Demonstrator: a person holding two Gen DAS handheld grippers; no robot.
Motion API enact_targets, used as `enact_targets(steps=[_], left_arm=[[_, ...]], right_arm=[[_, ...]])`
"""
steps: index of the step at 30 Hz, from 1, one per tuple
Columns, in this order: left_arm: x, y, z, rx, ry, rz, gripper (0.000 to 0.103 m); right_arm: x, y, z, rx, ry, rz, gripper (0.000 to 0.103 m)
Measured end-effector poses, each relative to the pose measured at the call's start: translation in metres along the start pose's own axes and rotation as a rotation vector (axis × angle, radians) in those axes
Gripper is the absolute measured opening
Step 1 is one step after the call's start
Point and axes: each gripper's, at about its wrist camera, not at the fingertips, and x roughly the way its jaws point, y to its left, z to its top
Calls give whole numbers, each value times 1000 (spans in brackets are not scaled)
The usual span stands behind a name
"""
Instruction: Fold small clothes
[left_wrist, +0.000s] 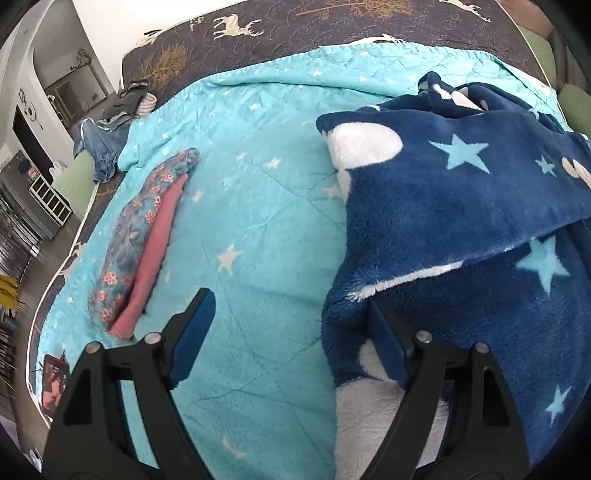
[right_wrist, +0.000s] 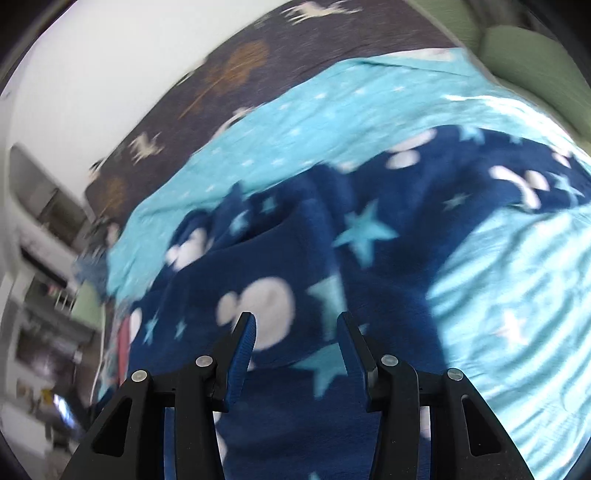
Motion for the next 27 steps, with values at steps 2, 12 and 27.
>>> enact_targets(steps=[2,12,27], left_arm=[[-5,-2,1,30,-12,11,81],[-74,23,-8,67,-71,8,81],[4,-62,41,-25,64,-137,86]], right_arm=[[6,13,-2,-61,16,21,46],[0,-10,-7,-52,50,-137,37],[-74,-165,1,443,-88,1,67]])
